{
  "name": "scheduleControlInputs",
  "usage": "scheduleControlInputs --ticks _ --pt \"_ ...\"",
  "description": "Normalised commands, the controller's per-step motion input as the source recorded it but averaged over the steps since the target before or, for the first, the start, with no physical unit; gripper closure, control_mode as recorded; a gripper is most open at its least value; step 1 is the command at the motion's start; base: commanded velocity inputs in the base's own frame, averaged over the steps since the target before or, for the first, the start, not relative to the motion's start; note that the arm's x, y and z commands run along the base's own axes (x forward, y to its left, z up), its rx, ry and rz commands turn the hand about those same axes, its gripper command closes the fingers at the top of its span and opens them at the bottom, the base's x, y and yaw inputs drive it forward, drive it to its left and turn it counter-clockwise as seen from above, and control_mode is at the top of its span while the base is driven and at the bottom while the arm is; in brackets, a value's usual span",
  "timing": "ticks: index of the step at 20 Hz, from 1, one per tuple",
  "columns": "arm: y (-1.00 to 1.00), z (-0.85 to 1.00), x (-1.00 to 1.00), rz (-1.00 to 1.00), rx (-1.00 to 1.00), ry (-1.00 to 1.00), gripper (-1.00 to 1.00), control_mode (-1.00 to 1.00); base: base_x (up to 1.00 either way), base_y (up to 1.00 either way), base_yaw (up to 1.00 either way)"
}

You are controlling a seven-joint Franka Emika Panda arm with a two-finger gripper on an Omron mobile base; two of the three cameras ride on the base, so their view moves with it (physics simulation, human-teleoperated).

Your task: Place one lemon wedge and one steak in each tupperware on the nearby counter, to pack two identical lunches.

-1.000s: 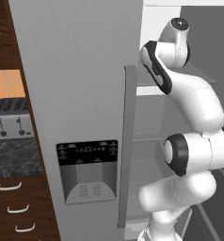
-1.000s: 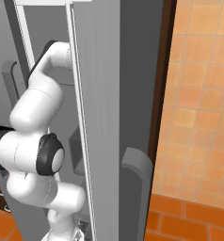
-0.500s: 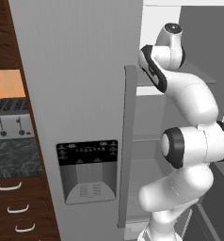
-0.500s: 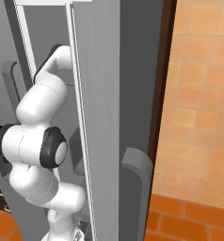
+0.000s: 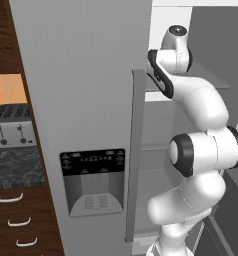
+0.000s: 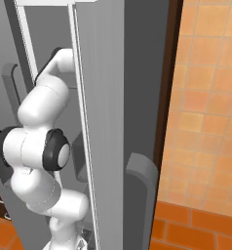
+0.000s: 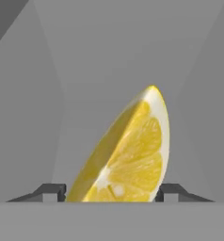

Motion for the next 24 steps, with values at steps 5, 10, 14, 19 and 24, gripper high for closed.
scheduleControlInputs --ticks 5,10,14,19,24 --pt "-0.01 -0.07 -0.15 0.00 0.00 -0.08 1.00 -1.00 0.00 0.00 0.00" --pt "-0.18 0.27 -1.00 -0.03 0.03 -0.04 1.00 -1.00 0.00 0.00 0.00" --pt "-0.14 0.00 -1.00 -0.01 0.00 -0.04 1.00 -1.00 0.00 0.00 0.00" --pt "0.00 -0.01 -1.00 0.00 -0.01 0.00 1.00 -1.00 0.00 0.00 0.00" --pt "0.06 -0.11 -1.00 0.00 -0.07 0.00 1.00 -1.00 0.00 0.00 0.00"
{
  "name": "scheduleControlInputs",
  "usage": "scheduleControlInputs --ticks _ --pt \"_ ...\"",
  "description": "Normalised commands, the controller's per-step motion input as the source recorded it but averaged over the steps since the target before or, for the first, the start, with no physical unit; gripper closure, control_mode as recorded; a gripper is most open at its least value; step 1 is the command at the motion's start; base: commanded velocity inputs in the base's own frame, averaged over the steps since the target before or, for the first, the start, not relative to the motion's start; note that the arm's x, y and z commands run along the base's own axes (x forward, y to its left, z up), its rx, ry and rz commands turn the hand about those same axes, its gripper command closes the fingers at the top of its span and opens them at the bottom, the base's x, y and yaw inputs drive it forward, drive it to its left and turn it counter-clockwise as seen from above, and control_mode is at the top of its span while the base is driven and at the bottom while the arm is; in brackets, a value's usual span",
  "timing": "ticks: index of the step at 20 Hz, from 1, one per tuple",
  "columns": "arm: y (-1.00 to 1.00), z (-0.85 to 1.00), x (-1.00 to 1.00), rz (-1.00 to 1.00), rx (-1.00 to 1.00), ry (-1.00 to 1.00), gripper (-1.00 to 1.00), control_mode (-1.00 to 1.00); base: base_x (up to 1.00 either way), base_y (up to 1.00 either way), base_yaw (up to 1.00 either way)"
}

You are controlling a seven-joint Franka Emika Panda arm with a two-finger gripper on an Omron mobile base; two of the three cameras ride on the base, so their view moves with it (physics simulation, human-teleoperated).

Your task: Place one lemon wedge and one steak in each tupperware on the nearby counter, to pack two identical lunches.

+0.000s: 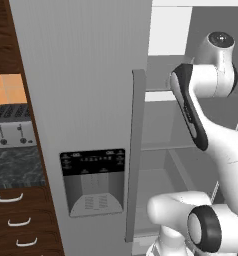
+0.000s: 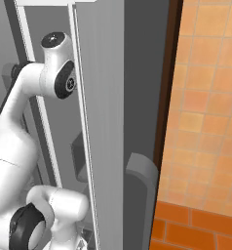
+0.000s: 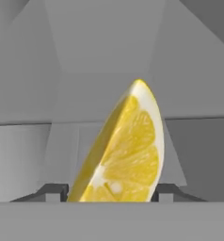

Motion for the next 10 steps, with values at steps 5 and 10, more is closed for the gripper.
scheduleControlInputs --ticks 5,10 --pt "0.15 -0.20 -1.00 0.01 -0.13 0.00 1.00 -1.00 0.00 0.00 0.00" --pt "0.29 -0.27 -1.00 0.04 -0.17 -0.03 1.00 -1.00 0.00 0.00 0.00"
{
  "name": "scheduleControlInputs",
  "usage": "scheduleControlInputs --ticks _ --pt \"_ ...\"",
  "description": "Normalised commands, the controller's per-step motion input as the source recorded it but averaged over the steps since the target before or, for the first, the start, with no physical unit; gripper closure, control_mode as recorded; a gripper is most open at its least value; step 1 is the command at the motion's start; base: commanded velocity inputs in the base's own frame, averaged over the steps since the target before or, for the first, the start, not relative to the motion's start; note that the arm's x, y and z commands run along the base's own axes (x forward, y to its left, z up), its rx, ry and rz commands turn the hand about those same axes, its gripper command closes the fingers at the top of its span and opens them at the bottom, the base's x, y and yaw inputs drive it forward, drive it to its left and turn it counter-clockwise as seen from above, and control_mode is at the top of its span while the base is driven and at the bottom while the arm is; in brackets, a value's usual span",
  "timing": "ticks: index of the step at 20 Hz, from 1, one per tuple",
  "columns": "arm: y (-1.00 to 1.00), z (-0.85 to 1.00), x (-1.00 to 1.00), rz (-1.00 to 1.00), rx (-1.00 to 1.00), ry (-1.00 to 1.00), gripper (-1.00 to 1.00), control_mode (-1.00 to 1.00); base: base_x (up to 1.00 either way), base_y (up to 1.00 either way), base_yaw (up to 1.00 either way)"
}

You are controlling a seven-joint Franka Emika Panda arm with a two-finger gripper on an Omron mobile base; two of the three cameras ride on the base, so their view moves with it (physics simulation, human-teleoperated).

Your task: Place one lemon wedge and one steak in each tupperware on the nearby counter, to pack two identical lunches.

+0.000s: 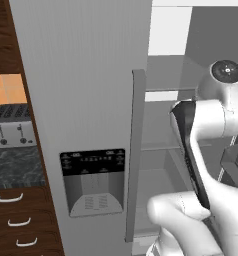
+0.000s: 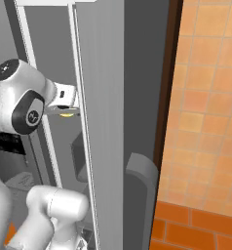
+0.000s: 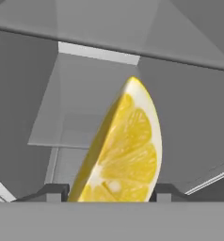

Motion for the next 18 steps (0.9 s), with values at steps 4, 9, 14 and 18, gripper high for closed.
scheduleControlInputs --ticks 4,9,14,18 --pt "0.32 -0.39 -1.00 0.06 -0.12 0.00 1.00 -1.00 0.00 0.00 0.00" --pt "0.18 -0.23 -0.60 0.05 -0.05 0.00 1.00 1.00 -0.34 0.25 0.03" --pt "0.00 0.00 0.00 0.00 0.00 0.00 1.00 1.00 -0.23 0.97 0.04" --pt "0.00 0.00 0.00 0.00 0.00 0.00 1.00 1.00 0.12 1.00 0.00"
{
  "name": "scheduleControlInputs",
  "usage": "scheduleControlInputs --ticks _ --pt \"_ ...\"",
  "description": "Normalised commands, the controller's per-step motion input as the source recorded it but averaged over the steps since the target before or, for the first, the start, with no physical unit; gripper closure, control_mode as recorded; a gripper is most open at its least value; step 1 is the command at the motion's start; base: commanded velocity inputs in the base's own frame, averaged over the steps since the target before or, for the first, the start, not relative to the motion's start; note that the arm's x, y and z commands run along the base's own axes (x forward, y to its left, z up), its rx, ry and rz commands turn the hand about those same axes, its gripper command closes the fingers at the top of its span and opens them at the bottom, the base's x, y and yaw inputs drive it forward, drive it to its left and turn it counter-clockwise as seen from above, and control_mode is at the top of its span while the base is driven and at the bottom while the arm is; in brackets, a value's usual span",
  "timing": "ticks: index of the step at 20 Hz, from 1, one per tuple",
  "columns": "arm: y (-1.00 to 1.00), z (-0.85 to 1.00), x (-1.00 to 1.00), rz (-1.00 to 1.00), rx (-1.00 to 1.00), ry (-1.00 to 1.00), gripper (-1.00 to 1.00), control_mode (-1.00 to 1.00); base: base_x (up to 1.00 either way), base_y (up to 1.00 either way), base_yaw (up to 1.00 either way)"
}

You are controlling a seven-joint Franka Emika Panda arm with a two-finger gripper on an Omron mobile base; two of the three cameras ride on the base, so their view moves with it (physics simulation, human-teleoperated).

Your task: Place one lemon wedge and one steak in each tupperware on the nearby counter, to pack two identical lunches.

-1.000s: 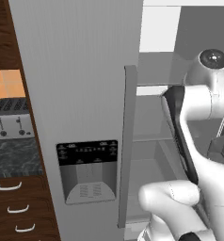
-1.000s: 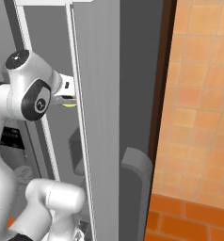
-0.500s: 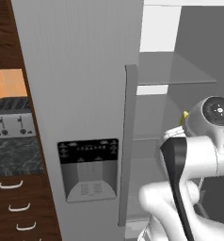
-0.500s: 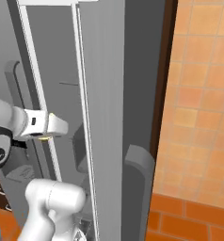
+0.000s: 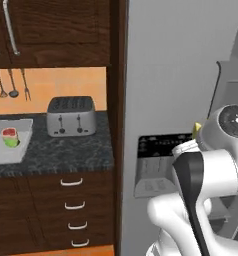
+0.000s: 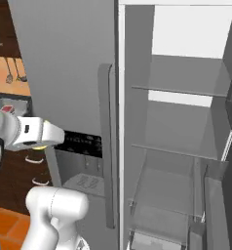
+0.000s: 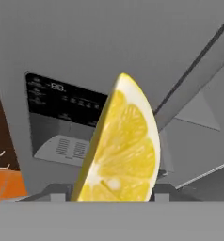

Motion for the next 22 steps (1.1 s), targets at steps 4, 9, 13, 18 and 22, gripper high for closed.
scheduleControlInputs --ticks 4,9,13,18,22 --pt "0.00 0.00 0.00 0.00 0.00 0.00 1.00 1.00 0.45 1.00 0.00" --pt "0.00 0.00 0.00 0.00 0.00 0.00 1.00 1.00 0.35 1.00 0.00" --pt "0.00 0.00 0.00 0.00 0.00 0.00 1.00 1.00 0.27 1.00 0.16" --pt "0.00 0.00 0.00 0.00 0.00 0.00 1.00 1.00 0.32 1.00 0.22" --pt "0.00 0.00 0.00 0.00 0.00 0.00 1.00 1.00 0.51 1.00 0.15"
